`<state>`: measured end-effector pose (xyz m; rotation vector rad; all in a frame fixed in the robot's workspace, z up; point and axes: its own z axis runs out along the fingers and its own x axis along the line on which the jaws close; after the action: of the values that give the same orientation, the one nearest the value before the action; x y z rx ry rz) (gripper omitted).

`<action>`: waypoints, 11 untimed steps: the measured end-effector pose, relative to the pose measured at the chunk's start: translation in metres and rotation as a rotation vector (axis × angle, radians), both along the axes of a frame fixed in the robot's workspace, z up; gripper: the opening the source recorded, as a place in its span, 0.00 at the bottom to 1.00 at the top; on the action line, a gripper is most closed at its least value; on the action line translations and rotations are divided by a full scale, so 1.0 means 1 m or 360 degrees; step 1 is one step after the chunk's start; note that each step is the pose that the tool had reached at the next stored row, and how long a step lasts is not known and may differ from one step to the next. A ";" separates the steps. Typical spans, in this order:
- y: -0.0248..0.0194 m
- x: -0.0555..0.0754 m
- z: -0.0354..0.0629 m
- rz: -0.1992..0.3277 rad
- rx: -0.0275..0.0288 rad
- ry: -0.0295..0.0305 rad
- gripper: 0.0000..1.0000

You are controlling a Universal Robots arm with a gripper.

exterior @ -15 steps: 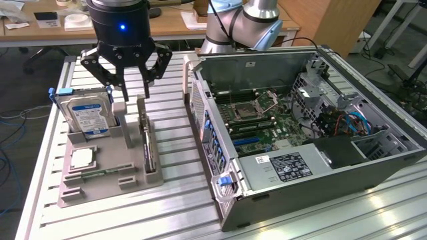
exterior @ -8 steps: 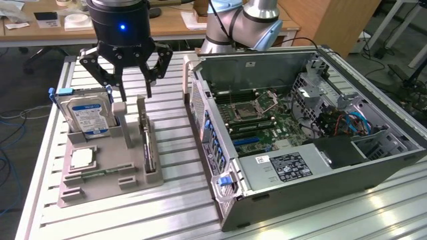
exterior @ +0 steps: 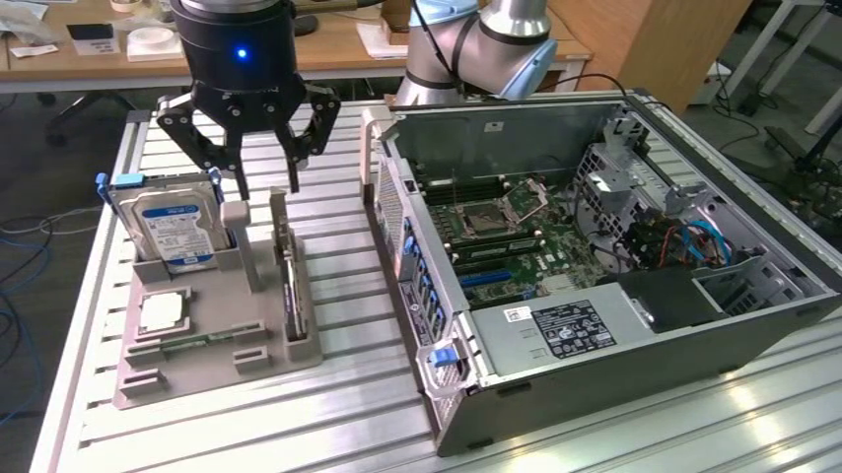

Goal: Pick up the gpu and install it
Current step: 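Pick up the gpu and move the gpu toward the slot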

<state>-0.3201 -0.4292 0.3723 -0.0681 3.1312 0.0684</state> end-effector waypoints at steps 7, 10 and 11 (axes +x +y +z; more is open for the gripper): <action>0.0000 0.000 0.0000 0.0000 0.00000 0.00000 0.99; 0.0000 0.000 0.0000 0.0000 0.00000 0.00000 0.99; 0.0000 0.000 0.0000 0.0000 0.00000 0.00000 0.99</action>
<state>-0.3201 -0.4292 0.3723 -0.0681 3.1312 0.0684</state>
